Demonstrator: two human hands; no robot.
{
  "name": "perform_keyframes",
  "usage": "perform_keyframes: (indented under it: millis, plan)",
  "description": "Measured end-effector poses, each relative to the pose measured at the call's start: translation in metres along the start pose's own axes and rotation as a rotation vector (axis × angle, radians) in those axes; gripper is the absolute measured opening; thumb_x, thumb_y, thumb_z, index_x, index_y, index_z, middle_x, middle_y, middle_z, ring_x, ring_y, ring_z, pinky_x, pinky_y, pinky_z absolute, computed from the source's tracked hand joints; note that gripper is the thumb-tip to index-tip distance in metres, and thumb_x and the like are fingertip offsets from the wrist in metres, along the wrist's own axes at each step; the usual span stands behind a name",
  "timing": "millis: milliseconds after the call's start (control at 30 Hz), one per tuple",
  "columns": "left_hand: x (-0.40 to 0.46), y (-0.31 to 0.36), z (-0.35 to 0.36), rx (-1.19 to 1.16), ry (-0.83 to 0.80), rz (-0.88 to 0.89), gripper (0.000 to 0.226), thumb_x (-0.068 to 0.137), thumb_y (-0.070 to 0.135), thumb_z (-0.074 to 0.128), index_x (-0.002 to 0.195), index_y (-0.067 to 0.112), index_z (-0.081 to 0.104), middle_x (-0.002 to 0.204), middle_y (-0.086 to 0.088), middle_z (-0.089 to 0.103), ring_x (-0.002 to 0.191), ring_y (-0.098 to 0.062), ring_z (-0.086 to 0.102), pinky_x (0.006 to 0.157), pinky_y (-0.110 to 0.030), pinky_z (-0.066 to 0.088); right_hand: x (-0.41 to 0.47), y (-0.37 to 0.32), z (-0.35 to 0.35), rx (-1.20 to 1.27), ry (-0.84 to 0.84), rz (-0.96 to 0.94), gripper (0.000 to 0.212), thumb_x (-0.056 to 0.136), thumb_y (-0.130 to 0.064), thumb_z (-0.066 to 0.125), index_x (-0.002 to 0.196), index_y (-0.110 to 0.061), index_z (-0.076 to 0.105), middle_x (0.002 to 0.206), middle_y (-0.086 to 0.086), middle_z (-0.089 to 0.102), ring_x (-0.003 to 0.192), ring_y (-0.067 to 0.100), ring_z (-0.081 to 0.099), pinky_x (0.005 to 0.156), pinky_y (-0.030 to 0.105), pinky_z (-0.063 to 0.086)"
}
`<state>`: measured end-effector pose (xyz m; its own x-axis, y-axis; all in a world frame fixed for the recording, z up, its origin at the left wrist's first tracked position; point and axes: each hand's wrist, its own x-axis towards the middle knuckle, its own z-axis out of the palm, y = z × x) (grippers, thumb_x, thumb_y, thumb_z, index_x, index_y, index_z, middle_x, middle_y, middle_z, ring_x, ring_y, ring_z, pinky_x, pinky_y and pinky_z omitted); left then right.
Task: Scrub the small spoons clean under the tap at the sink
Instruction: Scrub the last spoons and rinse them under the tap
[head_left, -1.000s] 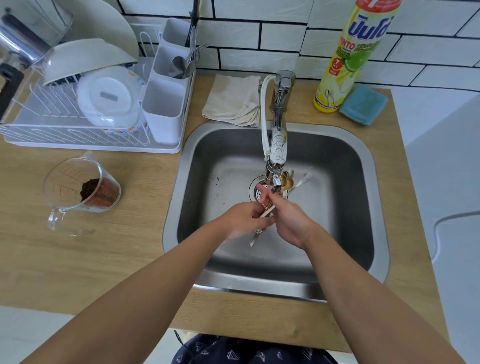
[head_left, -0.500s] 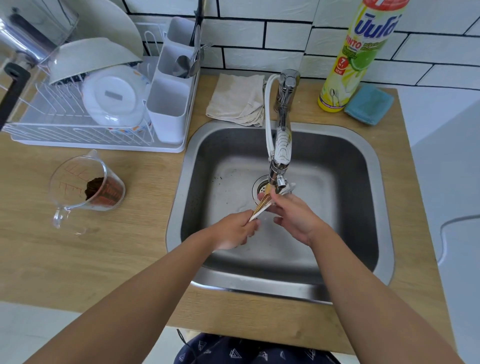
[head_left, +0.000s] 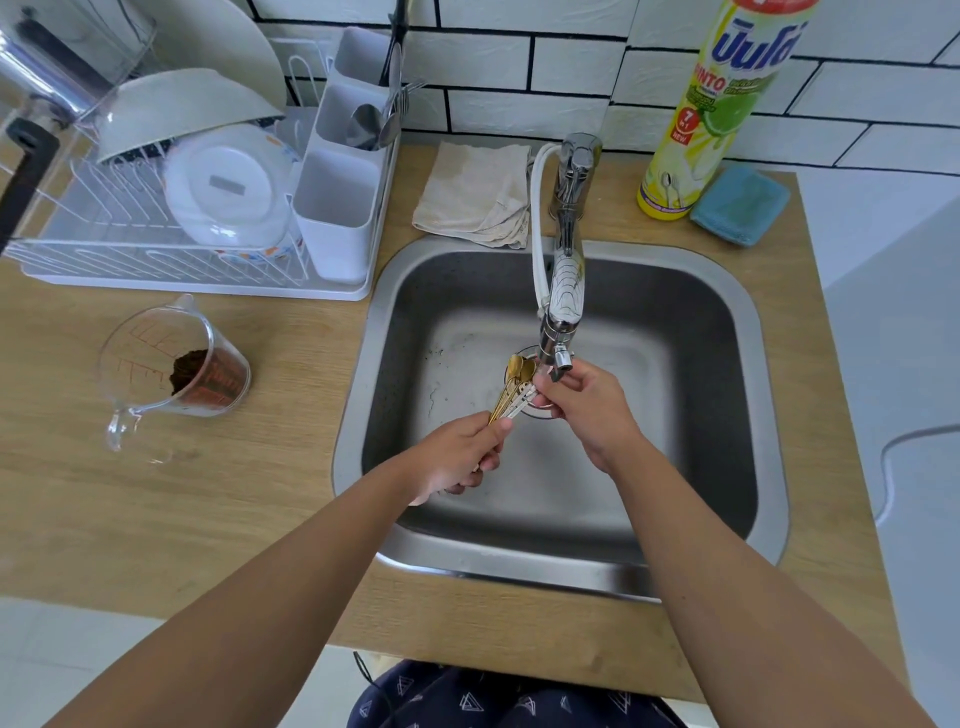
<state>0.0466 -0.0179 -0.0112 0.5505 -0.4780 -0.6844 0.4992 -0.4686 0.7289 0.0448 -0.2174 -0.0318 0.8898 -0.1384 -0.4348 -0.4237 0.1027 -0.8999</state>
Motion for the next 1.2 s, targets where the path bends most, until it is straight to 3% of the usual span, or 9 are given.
perform_keyframes:
  millis: [100, 267, 367, 467, 633, 800, 933, 1067, 1200]
  plan:
    - [0.000, 0.000, -0.001, -0.052, -0.014, 0.021, 0.032, 0.099, 0.053, 0.048, 0.089, 0.023, 0.048, 0.063, 0.007, 0.047, 0.049, -0.009, 0.037, 0.042, -0.021, 0.031, 0.000, 0.001, 0.002, 0.007, 0.028, -0.004, 0.025, 0.104, -0.010, 0.058, 0.090, -0.024, 0.075, 0.071, -0.007, 0.073, 0.064, 0.007, 0.067, 0.061, 0.022, 0.054]
    - [-0.002, -0.001, -0.003, -0.082, -0.033, -0.009, 0.029, 0.098, 0.053, 0.049, 0.108, 0.026, 0.054, 0.065, 0.006, 0.042, 0.049, -0.007, 0.032, 0.039, -0.018, 0.026, -0.003, 0.001, 0.005, 0.004, -0.010, -0.002, 0.026, 0.106, -0.012, 0.051, 0.105, -0.024, 0.074, 0.071, -0.010, 0.071, 0.065, 0.005, 0.062, 0.059, 0.021, 0.050]
    - [-0.001, 0.002, -0.001, -0.081, -0.038, -0.019, 0.028, 0.097, 0.054, 0.049, 0.100, 0.027, 0.053, 0.063, 0.008, 0.040, 0.048, -0.007, 0.028, 0.039, -0.019, 0.023, -0.005, 0.002, 0.006, 0.013, 0.064, -0.029, 0.018, 0.103, -0.011, 0.057, 0.115, -0.012, 0.071, 0.079, -0.003, 0.073, 0.066, 0.009, 0.063, 0.062, 0.024, 0.054]
    - [0.001, 0.006, 0.000, -0.088, -0.030, -0.038, 0.029, 0.096, 0.056, 0.049, 0.095, 0.027, 0.052, 0.061, 0.009, 0.038, 0.048, -0.007, 0.025, 0.038, -0.018, 0.021, -0.006, 0.000, 0.008, 0.136, 0.121, 0.017, 0.022, 0.102, -0.015, 0.056, 0.109, -0.007, 0.075, 0.084, 0.006, 0.074, 0.062, 0.010, 0.061, 0.059, 0.027, 0.053]
    - [0.004, 0.007, 0.004, -0.071, -0.013, -0.037, 0.044, 0.096, 0.060, 0.044, 0.085, 0.018, 0.047, 0.060, 0.006, 0.042, 0.048, -0.010, 0.028, 0.037, -0.020, 0.020, -0.008, 0.002, 0.006, 0.049, 0.144, -0.043, 0.009, 0.101, -0.013, 0.063, 0.103, -0.010, 0.072, 0.070, -0.007, 0.072, 0.059, 0.005, 0.060, 0.059, 0.019, 0.053]
    - [0.000, -0.001, 0.004, -0.088, -0.017, -0.013, 0.037, 0.101, 0.049, 0.044, 0.100, 0.013, 0.055, 0.063, 0.002, 0.047, 0.048, -0.012, 0.037, 0.037, -0.021, 0.025, -0.009, 0.003, 0.004, -0.028, 0.077, -0.021, 0.018, 0.102, -0.012, 0.060, 0.116, -0.011, 0.072, 0.077, -0.003, 0.072, 0.061, 0.008, 0.061, 0.067, 0.026, 0.059]
    - [-0.002, -0.002, 0.007, -0.103, -0.008, -0.019, 0.036, 0.103, 0.045, 0.041, 0.108, 0.012, 0.056, 0.063, 0.002, 0.048, 0.051, -0.012, 0.046, 0.038, -0.021, 0.026, -0.010, 0.006, 0.006, -0.028, 0.107, 0.000, 0.012, 0.097, -0.009, 0.065, 0.107, -0.011, 0.071, 0.075, -0.003, 0.071, 0.060, 0.008, 0.060, 0.062, 0.022, 0.054]
    - [-0.002, -0.003, 0.012, -0.131, 0.024, -0.007, 0.035, 0.103, 0.043, 0.042, 0.108, 0.013, 0.058, 0.063, 0.003, 0.047, 0.049, -0.011, 0.040, 0.039, -0.021, 0.025, -0.009, 0.004, 0.008, -0.061, 0.101, 0.004, 0.016, 0.090, -0.015, 0.078, 0.102, -0.015, 0.068, 0.079, 0.000, 0.073, 0.061, 0.008, 0.059, 0.063, 0.023, 0.054]
    - [-0.001, -0.003, 0.013, -0.181, 0.029, 0.017, 0.034, 0.103, 0.042, 0.044, 0.112, 0.012, 0.059, 0.065, 0.003, 0.052, 0.048, -0.010, 0.036, 0.038, -0.022, 0.026, -0.005, 0.003, 0.007, -0.020, 0.122, 0.020, 0.008, 0.100, -0.011, 0.063, 0.104, -0.014, 0.071, 0.074, -0.008, 0.071, 0.054, 0.001, 0.056, 0.064, 0.022, 0.055]
